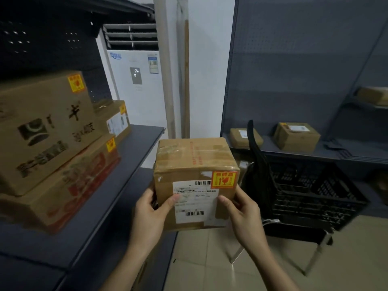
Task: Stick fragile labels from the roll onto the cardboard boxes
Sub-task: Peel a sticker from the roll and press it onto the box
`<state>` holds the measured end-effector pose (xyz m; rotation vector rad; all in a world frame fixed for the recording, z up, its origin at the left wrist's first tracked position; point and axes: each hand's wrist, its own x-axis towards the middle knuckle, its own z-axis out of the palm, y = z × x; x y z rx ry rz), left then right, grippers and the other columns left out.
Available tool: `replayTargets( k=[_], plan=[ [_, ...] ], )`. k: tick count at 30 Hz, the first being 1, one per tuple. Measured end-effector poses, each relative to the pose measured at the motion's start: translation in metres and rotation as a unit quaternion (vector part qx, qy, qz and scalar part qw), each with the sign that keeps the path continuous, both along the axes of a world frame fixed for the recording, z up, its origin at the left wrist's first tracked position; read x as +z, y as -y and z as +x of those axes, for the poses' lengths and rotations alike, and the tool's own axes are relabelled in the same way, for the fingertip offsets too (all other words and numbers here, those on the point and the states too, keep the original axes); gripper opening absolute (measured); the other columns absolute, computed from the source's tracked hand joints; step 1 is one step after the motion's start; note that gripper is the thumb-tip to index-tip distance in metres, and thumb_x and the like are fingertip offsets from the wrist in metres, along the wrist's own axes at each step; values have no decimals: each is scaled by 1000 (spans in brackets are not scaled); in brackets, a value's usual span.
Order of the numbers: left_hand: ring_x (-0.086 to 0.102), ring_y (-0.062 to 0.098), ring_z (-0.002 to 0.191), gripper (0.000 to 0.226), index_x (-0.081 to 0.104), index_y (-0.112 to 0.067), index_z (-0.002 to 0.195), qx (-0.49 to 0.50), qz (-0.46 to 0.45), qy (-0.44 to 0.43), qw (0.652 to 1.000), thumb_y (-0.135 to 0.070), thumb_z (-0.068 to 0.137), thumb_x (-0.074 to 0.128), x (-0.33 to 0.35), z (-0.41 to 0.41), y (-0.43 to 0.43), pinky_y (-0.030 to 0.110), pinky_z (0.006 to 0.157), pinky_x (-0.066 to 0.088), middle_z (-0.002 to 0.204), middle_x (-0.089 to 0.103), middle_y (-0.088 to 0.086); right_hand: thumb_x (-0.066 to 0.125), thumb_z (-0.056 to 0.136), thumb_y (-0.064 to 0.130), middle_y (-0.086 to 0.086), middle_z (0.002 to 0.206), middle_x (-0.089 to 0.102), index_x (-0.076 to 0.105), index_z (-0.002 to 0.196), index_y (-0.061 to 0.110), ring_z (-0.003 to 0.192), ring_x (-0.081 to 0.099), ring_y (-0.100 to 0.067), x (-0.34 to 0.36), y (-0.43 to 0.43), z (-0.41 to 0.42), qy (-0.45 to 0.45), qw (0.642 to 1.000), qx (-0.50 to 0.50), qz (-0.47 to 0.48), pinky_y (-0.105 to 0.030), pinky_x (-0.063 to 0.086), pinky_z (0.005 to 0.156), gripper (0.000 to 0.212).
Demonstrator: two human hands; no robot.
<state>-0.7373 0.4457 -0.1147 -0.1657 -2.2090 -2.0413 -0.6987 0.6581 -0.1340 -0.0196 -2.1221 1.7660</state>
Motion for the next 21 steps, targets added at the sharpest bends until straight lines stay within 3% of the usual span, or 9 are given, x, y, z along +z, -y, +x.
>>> replayTargets(
  k=[3, 11, 21],
  plan=[
    [72, 8, 92, 24, 71, -20, 101, -10, 6, -1, 1000, -18, 79, 78, -6, -52, -10, 29, 73, 59, 97, 76, -11, 62, 96, 21, 12, 115, 72, 60, 133, 23, 110, 66, -5, -3, -11, -49, 7, 1000, -5, 8, -34, 59, 88, 37],
    [71, 9, 98, 44, 68, -17, 118, -25, 27, -15, 999, -21, 76, 79, -6, -200, -18, 23, 74, 60, 103, 76, -10, 60, 97, 23, 12, 115, 72, 63, 125, 26, 111, 65, -6, 7, -19, -189, 14, 1000, -1, 23, -33, 59, 87, 28],
    [73, 14, 94, 32, 71, -17, 110, -6, 11, 0, 1000, -13, 79, 77, -11, -345, -52, 29, 73, 61, 100, 77, -7, 61, 97, 18, 13, 115, 72, 64, 121, 26, 111, 65, -3, 3, -55, -337, 28, 999, 25, 7, -30, 59, 88, 26]
  ],
)
